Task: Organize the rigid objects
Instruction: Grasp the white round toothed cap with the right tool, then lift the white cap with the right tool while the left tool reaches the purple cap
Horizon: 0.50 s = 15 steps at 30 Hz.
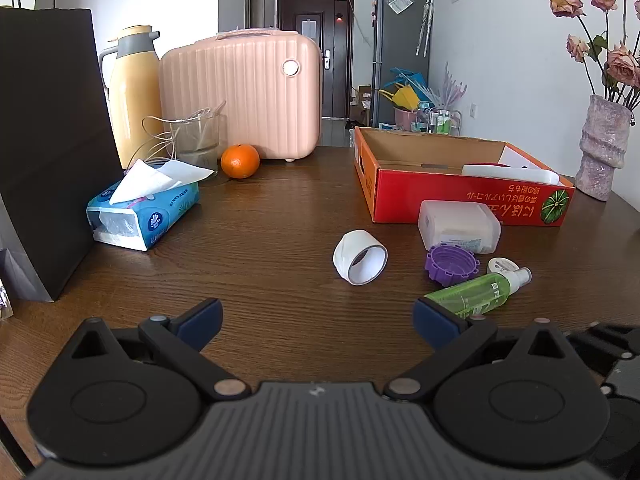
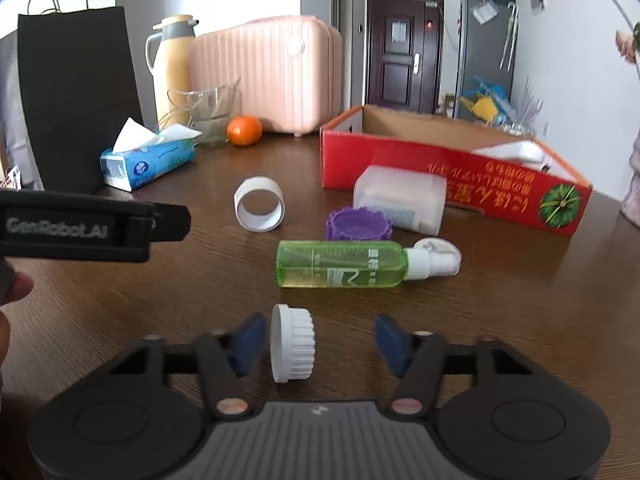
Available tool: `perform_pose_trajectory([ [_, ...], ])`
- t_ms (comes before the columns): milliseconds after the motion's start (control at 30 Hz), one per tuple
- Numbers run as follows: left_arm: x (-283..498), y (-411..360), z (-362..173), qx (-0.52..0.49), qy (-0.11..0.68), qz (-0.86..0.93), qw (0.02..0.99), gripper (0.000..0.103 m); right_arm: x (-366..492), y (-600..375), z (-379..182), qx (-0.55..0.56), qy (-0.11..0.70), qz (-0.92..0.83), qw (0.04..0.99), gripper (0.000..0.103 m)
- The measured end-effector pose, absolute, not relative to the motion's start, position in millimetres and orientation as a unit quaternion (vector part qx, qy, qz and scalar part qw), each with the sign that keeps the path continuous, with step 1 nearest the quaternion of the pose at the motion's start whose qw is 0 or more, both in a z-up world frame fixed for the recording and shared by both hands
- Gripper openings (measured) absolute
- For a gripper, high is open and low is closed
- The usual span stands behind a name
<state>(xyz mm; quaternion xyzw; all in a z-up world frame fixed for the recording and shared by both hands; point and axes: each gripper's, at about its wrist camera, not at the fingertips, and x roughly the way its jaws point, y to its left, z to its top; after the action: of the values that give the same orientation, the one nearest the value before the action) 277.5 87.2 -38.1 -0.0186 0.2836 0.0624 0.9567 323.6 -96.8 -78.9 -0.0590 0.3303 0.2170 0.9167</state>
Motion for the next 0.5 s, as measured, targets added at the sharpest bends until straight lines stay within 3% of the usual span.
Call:
perform_pose_trajectory([
  [33, 277.5, 87.3, -38.2, -0.019, 0.284, 0.062, 0.957, 0.103, 325.0, -97.6, -79.5, -0.055, 0.334, 0.219, 0.915, 0.016],
  [500, 278.1, 86.0, -39.7, -0.016, 0.287, 0.063, 0.956, 0.103, 320.6, -112.5, -69.8, -0.029, 0.299, 0.211, 0.93, 0.015],
])
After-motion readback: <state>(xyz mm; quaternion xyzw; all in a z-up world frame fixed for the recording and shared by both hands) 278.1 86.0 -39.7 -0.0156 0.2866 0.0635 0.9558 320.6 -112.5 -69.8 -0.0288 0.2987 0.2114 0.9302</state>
